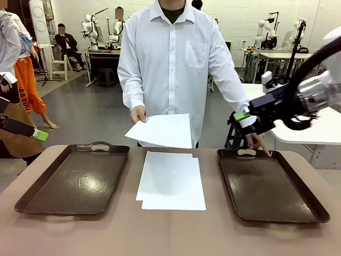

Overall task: Sort the A4 documents.
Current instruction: Receive the A4 Paper.

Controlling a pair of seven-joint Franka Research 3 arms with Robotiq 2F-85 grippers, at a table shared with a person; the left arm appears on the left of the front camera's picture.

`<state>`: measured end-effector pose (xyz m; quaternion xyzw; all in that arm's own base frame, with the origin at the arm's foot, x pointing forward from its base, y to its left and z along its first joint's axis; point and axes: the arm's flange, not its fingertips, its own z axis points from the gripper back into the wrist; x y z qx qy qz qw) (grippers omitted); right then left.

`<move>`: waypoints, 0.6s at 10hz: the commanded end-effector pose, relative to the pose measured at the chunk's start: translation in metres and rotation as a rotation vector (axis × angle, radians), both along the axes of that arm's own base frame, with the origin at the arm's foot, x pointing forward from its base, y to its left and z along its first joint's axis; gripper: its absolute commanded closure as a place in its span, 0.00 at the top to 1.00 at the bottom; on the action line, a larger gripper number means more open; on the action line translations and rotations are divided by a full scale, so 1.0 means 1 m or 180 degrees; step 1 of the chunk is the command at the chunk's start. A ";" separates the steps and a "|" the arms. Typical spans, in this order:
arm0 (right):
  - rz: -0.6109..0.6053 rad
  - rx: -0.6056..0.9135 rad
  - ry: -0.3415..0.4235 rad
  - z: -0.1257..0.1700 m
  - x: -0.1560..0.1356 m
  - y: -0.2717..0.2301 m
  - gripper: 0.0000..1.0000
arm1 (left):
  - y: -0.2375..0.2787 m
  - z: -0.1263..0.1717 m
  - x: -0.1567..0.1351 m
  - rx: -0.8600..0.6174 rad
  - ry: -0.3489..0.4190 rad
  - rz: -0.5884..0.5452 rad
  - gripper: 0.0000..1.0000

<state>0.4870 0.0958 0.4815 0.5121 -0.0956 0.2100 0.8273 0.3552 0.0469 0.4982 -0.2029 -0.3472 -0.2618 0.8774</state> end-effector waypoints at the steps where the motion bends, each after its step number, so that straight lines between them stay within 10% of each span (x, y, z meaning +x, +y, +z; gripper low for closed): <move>1: -0.0021 0.0058 0.0302 -0.007 0.031 0.013 1.00 | 0.002 -0.002 0.001 -0.0035 -0.0027 -0.0054 1.00; 6: 0.0221 0.0928 0.0784 -0.061 0.072 0.071 1.00 | 0.002 -0.002 0.001 -0.0035 -0.0027 -0.0054 1.00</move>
